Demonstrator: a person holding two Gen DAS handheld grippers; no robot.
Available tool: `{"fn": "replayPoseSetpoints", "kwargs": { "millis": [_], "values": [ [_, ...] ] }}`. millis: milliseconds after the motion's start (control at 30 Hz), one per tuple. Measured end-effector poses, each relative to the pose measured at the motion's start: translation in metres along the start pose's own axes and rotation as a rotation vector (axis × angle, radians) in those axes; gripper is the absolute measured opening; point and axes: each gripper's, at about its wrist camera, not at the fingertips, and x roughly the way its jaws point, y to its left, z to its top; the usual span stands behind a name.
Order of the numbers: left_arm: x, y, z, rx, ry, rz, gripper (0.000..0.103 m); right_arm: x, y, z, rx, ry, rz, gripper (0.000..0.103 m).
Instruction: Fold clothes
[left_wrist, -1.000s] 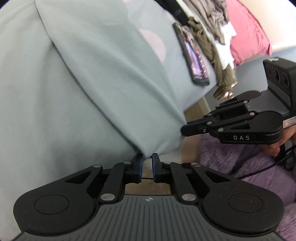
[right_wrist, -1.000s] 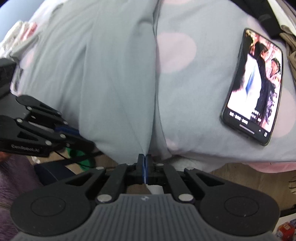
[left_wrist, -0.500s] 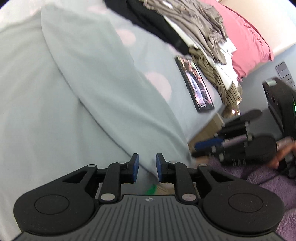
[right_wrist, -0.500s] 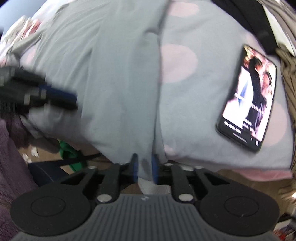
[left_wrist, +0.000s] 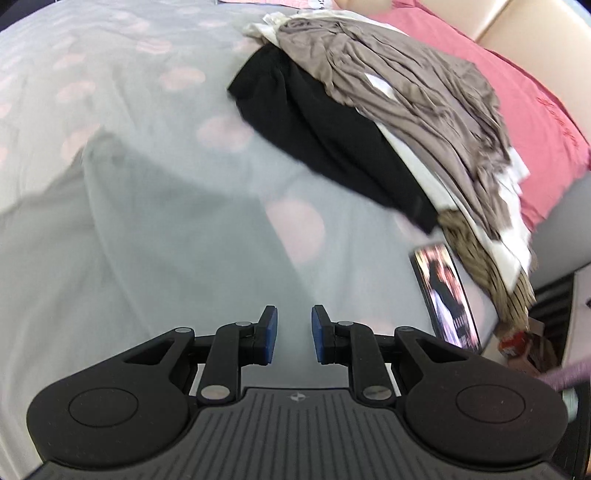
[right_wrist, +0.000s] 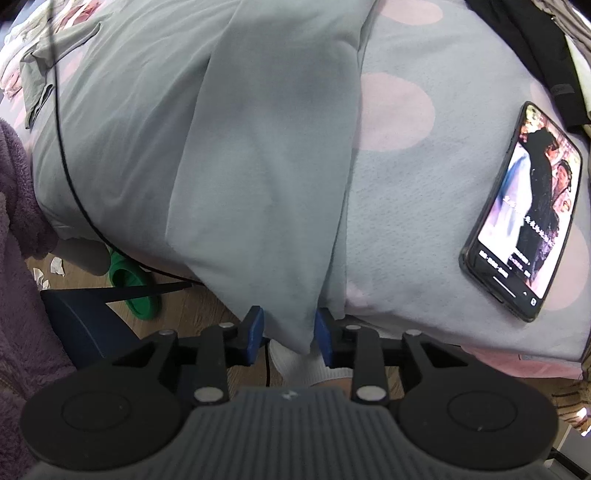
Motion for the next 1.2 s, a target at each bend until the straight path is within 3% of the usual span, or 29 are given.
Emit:
{"fn": "replayPoseSetpoints", "kwargs": {
  "millis": [233,367,467,533,633,800,967,1033,1100,1200],
  "values": [
    [0.037,0.01,0.056,-0.086,0.026,0.031,0.02,0.001,-0.008,0.002,-0.004,0.0,0.037,0.036],
    [0.066,0.014,0.073,-0.104,0.065,0.099,0.02,0.004,-0.021,-0.001,0.037,0.015,0.064,0.037],
    [0.077,0.022,0.072,-0.107,0.08,0.12,0.018,-0.003,-0.03,-0.006,0.075,-0.006,0.1,0.037],
    [0.083,0.028,0.071,-0.11,0.086,0.127,0.009,-0.007,-0.038,-0.011,0.103,-0.015,0.119,0.037],
    [0.08,0.041,0.068,-0.153,0.069,0.097,0.004,-0.004,-0.045,-0.014,0.122,-0.002,0.137,0.037],
    [0.072,0.045,0.066,-0.155,0.042,0.076,0.003,0.01,-0.042,0.004,0.098,0.048,0.14,0.037],
    [0.07,0.046,0.066,-0.165,0.039,0.077,0.003,0.022,-0.044,-0.005,0.108,0.067,0.147,0.037],
    [0.069,0.045,0.065,-0.162,0.035,0.078,0.003,0.027,-0.045,-0.01,0.116,0.071,0.168,0.034],
    [0.066,0.044,0.064,-0.157,0.025,0.078,0.003,0.021,-0.046,-0.014,0.124,0.048,0.217,0.009],
    [0.061,0.042,0.064,-0.15,0.012,0.072,0.002,0.001,-0.042,-0.019,0.108,0.022,0.229,0.006]
  ]
}}
